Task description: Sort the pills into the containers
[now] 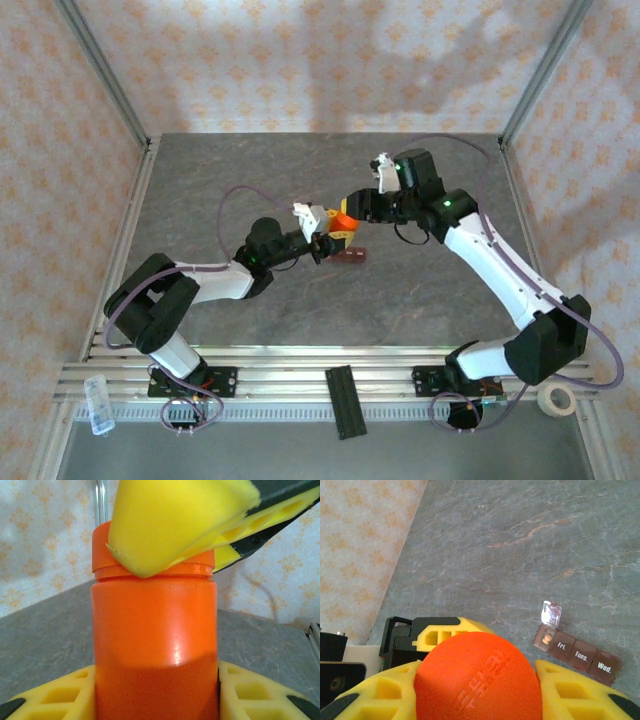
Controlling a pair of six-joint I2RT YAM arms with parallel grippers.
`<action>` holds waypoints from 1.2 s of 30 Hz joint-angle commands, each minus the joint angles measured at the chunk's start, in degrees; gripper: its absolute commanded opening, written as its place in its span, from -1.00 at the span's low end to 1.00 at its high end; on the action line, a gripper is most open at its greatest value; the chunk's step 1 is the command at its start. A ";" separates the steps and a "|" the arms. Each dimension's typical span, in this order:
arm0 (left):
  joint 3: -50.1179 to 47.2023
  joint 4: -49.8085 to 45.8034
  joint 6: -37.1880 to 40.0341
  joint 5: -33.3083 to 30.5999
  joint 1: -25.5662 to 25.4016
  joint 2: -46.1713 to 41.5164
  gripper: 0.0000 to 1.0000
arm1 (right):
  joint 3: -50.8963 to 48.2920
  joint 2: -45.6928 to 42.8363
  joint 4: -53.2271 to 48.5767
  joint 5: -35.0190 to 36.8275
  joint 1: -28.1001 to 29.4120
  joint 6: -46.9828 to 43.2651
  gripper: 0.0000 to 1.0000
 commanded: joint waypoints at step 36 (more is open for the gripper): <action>-7.21 -8.64 2.09 -17.69 5.70 -12.08 1.00 | -8.62 5.94 17.70 48.06 -7.58 4.51 -0.57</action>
